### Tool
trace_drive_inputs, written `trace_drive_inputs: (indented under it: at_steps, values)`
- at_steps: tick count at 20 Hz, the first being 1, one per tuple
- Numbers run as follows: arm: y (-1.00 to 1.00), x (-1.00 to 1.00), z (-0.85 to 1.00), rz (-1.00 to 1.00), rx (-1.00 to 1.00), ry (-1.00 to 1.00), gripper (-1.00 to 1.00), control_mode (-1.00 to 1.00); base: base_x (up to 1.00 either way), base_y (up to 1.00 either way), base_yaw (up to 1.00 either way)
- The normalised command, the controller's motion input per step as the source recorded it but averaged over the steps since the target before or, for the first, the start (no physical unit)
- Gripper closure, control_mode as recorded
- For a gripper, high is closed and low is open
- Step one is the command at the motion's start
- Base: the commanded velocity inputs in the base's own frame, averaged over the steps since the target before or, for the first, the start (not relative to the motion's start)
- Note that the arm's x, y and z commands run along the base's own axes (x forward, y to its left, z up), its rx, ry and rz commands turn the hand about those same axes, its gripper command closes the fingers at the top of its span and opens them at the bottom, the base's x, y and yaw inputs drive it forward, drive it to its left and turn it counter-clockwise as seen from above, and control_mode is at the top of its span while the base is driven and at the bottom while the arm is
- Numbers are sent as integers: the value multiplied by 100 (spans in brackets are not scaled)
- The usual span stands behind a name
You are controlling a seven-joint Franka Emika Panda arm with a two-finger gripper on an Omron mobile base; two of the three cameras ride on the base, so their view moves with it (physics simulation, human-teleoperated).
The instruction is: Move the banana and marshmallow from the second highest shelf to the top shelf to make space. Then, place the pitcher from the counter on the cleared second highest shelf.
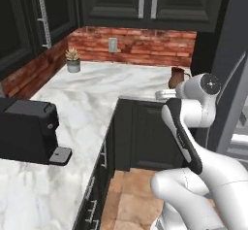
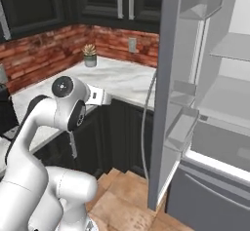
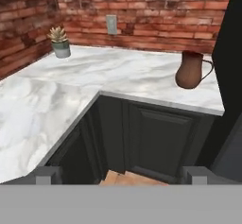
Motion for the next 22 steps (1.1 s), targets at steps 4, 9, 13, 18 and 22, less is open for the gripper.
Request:
trace_drive_inputs:
  at_steps: [4, 9, 13, 18, 22]
  values:
    - [0, 0, 0, 0, 0, 0, -100, 100, 68, 26, -29]
    - [0, 0, 0, 0, 0, 0, -100, 100, 72, 21, -30]
    - [0, 0, 0, 0, 0, 0, -100, 100, 72, 23, -30]
    - [0, 0, 0, 0, 0, 0, -100, 100, 74, 22, -30]
    - [0, 0, 0, 0, 0, 0, -100, 100, 75, 18, -29]
